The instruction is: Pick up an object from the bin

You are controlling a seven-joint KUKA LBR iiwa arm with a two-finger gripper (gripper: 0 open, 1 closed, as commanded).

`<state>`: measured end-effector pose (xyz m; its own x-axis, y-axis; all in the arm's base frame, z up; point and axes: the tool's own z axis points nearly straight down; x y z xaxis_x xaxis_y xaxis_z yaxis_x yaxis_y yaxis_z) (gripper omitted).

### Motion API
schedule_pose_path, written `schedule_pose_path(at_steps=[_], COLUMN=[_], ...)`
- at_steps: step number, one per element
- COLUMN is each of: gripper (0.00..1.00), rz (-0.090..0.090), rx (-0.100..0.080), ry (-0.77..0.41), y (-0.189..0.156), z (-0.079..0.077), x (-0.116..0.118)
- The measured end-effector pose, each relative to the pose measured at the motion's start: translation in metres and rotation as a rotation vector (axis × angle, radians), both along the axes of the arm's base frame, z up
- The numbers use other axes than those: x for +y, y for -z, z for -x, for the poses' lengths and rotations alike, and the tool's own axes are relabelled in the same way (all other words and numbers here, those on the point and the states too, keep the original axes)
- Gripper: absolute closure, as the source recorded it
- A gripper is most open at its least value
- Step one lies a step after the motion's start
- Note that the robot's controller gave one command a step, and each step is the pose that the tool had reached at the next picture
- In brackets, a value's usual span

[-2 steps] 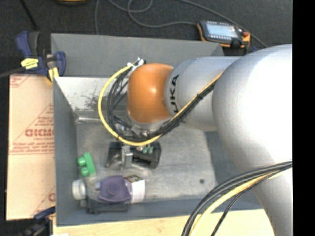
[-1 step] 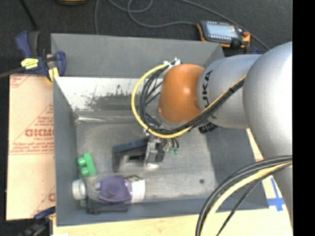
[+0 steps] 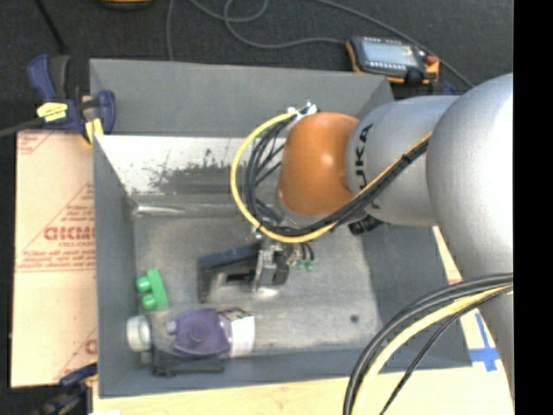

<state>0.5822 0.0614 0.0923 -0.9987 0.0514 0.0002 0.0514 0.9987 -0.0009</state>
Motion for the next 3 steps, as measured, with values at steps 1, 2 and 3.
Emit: schedule_pose_path(at_steps=[1,2,3], gripper=[1.0,1.0,1.0], rz=[0.0,0.0,0.002], rx=[0.011,0.006,0.005], ry=[0.011,0.029,0.014], y=[-0.039,-0.094,-0.153], z=[-0.006,-0.006,-0.007], x=[-0.003,-0.01,0.003])
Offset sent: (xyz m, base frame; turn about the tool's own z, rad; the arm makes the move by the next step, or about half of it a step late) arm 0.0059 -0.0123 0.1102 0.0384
